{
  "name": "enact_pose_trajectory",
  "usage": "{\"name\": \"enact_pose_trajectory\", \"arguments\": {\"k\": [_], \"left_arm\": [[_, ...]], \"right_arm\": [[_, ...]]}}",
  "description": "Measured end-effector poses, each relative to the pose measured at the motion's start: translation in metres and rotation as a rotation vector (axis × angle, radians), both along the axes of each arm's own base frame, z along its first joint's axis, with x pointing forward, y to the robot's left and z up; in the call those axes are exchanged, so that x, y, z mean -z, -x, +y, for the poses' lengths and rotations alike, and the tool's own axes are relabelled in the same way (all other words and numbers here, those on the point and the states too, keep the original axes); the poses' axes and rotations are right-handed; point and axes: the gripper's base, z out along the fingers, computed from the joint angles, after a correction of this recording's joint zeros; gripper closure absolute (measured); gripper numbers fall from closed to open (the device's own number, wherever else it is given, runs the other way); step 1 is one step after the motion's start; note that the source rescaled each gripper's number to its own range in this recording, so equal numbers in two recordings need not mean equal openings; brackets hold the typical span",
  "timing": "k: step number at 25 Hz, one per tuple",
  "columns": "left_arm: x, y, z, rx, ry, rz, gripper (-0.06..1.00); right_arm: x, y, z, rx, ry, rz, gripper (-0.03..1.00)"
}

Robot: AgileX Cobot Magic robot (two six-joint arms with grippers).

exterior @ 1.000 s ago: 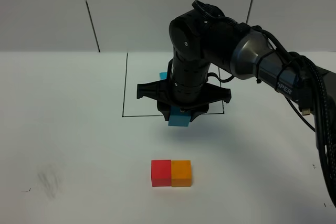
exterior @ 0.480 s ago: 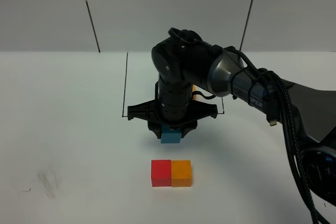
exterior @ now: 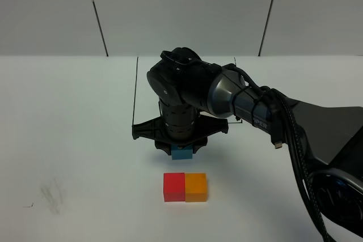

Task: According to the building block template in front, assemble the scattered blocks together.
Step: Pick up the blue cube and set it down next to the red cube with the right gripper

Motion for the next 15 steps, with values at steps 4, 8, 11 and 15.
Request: {"name": "enact_pose_trajectory", "arguments": {"k": [4, 8, 11, 15], "left_arm": [[0.0, 0.0, 0.0, 0.0, 0.0, 0.0, 0.01], [0.0, 0.0, 0.0, 0.0, 0.0, 0.0, 0.01], [0.0, 0.0, 0.0, 0.0, -0.001, 0.0, 0.01], [0.0, 0.0, 0.0, -0.001, -0.001, 0.0, 0.01]], "right_arm": [[0.008, 0.0, 0.0, 0.001, 0.014, 0.014, 0.75], [0.012, 0.0, 0.001, 0.007, 0.009, 0.028, 0.75], [0.012, 0.001, 0.004, 0.012, -0.015, 0.036, 0.75], [0.012, 0.002, 0.005, 0.011, -0.035, 0.045, 0.75]]}}
